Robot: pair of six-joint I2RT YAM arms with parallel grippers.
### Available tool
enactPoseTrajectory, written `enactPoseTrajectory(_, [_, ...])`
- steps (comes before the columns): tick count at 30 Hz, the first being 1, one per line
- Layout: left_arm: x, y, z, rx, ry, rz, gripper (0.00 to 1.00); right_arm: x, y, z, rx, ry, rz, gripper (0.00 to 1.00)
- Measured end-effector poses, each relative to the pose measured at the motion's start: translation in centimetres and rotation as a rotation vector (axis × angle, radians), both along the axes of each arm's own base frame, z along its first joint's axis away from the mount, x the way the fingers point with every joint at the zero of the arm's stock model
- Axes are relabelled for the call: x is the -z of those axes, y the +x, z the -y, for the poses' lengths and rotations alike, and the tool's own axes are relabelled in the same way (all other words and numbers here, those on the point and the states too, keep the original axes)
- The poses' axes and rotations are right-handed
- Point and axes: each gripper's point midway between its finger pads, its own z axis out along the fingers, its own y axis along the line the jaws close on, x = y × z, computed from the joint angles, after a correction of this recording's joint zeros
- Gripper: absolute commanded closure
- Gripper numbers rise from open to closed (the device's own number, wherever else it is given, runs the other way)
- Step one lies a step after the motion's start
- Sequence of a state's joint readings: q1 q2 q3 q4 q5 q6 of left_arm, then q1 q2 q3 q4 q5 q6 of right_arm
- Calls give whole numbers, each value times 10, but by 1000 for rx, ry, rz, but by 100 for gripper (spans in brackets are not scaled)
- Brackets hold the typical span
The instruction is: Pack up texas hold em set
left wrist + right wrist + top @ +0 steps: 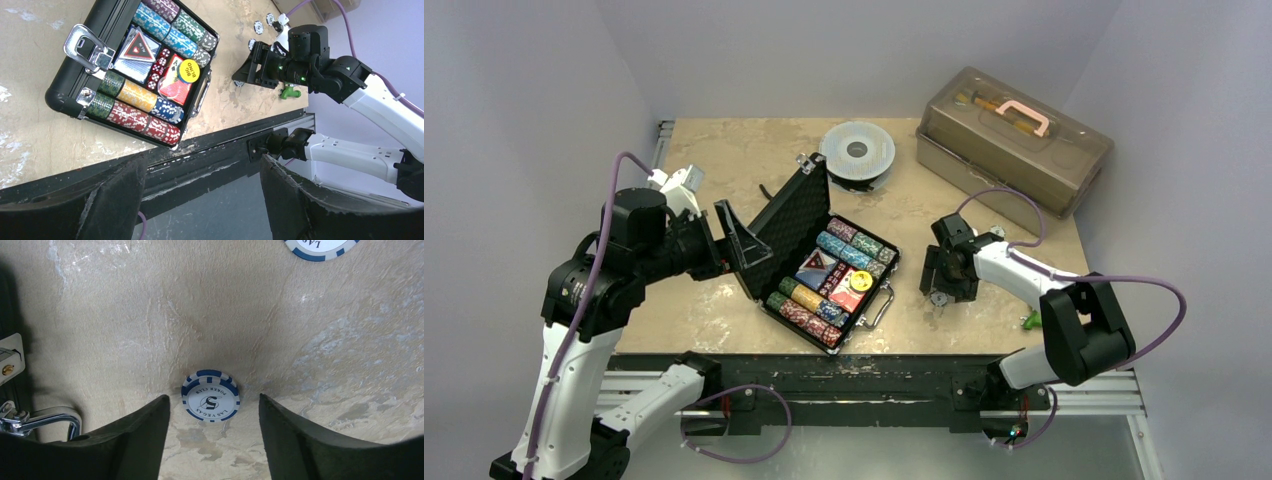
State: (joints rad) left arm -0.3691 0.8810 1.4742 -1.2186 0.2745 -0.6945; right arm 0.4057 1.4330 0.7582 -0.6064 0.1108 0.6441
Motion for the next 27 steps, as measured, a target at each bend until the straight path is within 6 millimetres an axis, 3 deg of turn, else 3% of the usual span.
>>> enactPoseTrajectory(2, [0, 0, 0, 0, 0, -1, 20, -2, 1, 0, 2, -3, 2, 29])
enactPoseTrajectory(6, [1, 0, 0, 0, 1, -3, 20, -13, 17, 5, 26, 0, 39, 44])
enactPoseTrajectory(11, [0, 0, 0, -1, 1, -1, 21, -27, 55, 29, 118, -43, 93, 36])
enactPoseTrajectory(16, [-5, -3, -4, -13, 4, 17, 20, -22, 83, 48, 174, -91, 88, 32])
enactPoseTrajectory(23, [-12, -9, -12, -39, 12, 44, 20, -9, 95, 67, 218, -109, 50, 32])
enactPoseTrajectory(27, [-12, -8, -14, -51, 21, 44, 20, -2, 96, 74, 233, -103, 31, 39])
